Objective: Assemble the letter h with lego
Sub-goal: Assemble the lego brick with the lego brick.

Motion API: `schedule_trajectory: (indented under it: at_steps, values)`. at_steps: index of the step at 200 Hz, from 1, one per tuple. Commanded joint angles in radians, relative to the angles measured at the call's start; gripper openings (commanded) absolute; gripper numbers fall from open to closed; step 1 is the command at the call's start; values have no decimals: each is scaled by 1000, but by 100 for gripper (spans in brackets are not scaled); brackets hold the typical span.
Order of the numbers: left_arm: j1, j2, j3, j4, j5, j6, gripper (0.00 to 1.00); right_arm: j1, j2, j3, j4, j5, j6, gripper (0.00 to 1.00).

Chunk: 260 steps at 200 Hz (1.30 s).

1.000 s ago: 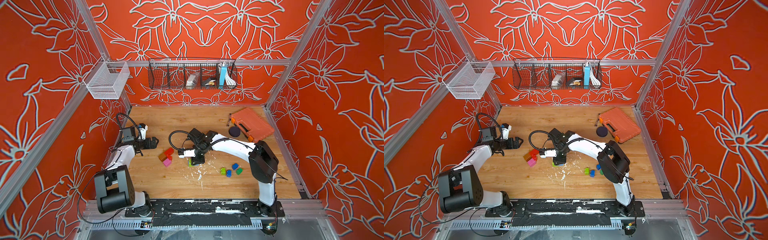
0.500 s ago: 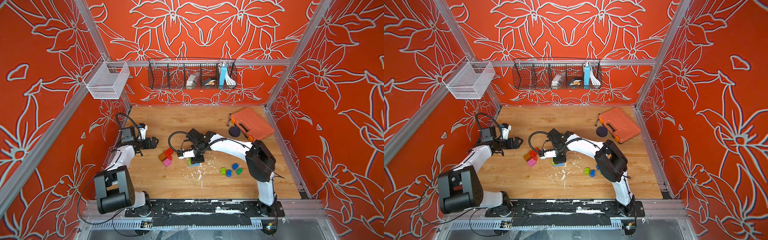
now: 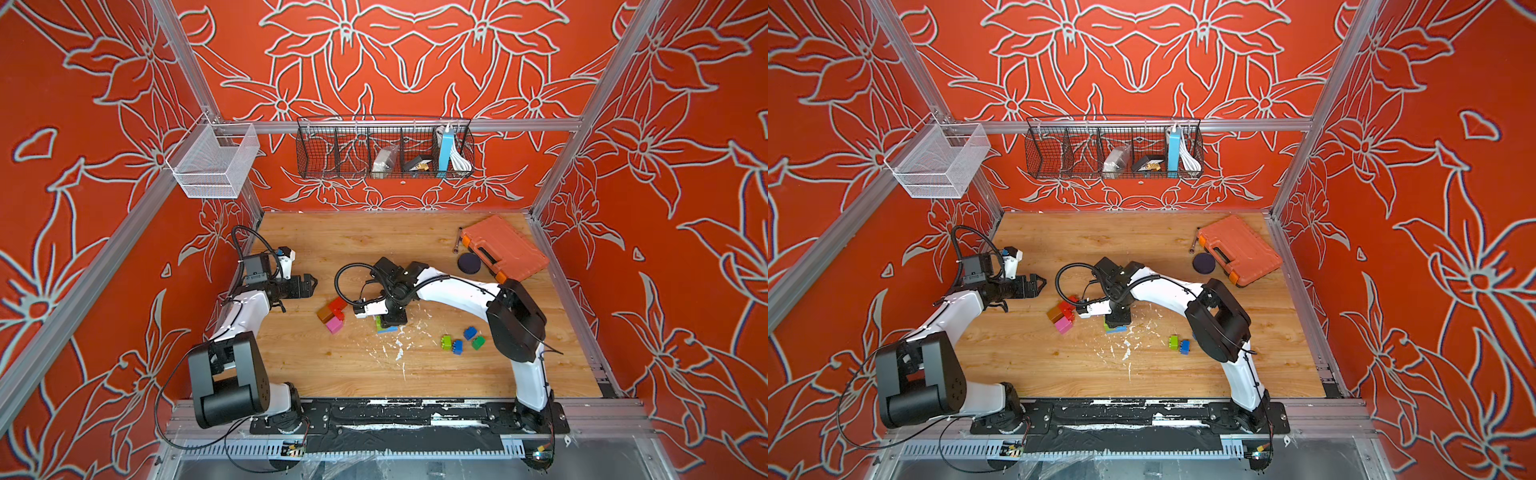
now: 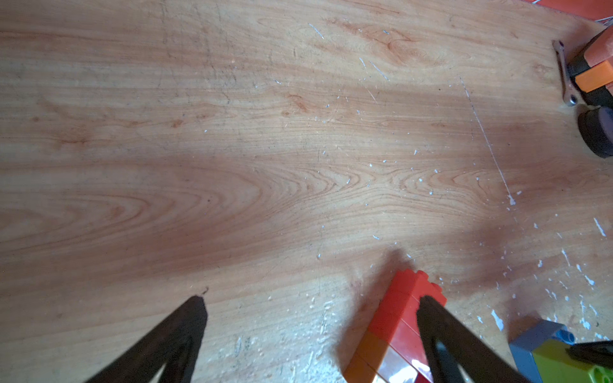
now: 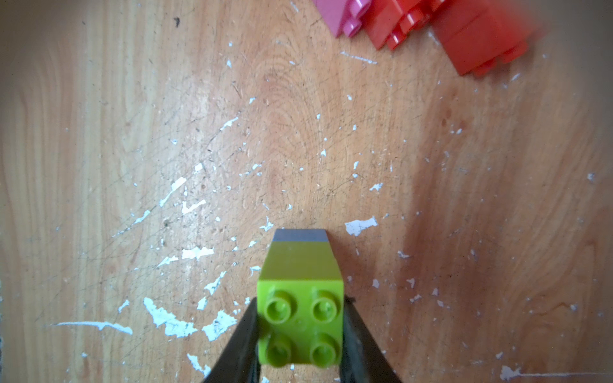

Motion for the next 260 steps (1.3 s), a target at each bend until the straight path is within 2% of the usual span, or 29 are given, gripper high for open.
schedule_trajectory:
  at_steps: [1, 52, 90, 132, 157, 169, 189, 202, 219, 236, 260]
  values:
    - [5, -19, -9, -8, 22, 13, 99, 38, 127, -1, -147, 129, 3, 22]
    - [6, -20, -9, -8, 27, 17, 99, 49, 227, 17, -211, 137, 41, 20]
    - [6, -20, -10, -8, 29, 17, 99, 39, 146, 43, -166, 150, 140, 21]
    - [6, -10, 0, -17, 29, 16, 99, -55, -10, 38, -72, 170, 329, 22]
    - [7, -11, -3, -14, 36, 16, 99, -122, -18, 15, -47, 250, 389, 23]
    - [7, -7, 2, -18, 35, 15, 99, -158, -2, 17, -42, 239, 416, 23]
    - [7, -14, -5, -14, 39, 18, 99, -190, 21, 33, -46, 231, 441, 30]
    - [7, -9, 0, -18, 40, 16, 99, -198, 21, 45, -60, 243, 462, 44]
    - [7, -5, 4, -21, 36, 15, 99, -207, -18, 36, -42, 209, 493, 55]
    - [8, -11, -2, -18, 42, 17, 99, -218, -75, 29, -35, 188, 523, 61]
    - [7, 2, 8, -26, 45, 17, 99, -231, -181, -34, -35, 185, 551, 64]
